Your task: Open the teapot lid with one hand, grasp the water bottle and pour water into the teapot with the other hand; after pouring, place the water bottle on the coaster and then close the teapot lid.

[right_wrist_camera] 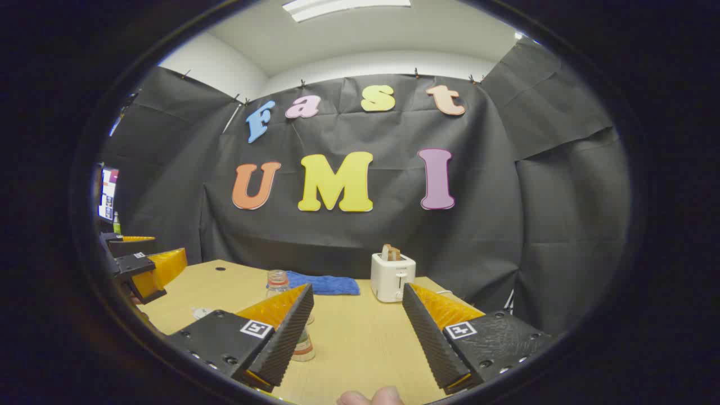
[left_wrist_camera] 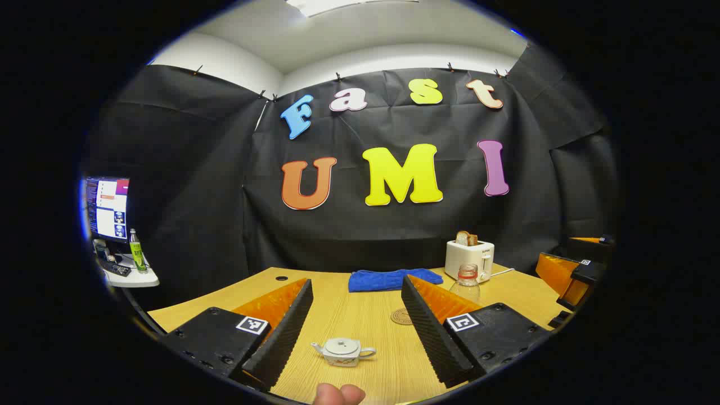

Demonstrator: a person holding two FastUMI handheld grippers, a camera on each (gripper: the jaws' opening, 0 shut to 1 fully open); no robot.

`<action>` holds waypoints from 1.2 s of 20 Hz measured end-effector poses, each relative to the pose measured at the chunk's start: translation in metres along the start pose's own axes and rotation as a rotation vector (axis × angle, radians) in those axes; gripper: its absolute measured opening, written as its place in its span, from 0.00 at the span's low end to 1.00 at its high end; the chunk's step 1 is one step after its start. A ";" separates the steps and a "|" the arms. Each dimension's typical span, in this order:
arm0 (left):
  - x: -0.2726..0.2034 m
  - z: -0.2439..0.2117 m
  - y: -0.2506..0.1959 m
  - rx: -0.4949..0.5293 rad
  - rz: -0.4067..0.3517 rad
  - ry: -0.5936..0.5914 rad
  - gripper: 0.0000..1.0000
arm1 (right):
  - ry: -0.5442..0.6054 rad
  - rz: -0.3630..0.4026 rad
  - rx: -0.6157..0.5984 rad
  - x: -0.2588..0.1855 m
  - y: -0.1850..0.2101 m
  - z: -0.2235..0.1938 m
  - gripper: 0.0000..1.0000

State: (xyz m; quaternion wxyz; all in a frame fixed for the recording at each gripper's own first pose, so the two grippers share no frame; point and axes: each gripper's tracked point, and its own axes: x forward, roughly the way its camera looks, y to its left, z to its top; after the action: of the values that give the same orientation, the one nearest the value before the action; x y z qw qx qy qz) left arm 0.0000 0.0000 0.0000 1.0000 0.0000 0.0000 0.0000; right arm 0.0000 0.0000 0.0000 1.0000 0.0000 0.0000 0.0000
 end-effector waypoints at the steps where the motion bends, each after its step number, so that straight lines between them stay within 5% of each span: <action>1: 0.000 0.000 0.001 -0.003 0.004 -0.001 0.99 | 0.000 -0.001 -0.002 0.000 0.000 0.000 0.95; 24: -0.002 0.002 0.009 -0.012 0.027 -0.006 0.99 | 0.020 0.002 0.027 0.006 -0.002 -0.008 0.95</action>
State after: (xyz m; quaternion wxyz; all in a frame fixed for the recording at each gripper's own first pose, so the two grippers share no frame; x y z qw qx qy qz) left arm -0.0019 0.0090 0.0015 0.9999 -0.0061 -0.0029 0.0134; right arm 0.0064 -0.0024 -0.0084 0.9999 0.0134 0.0099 0.0010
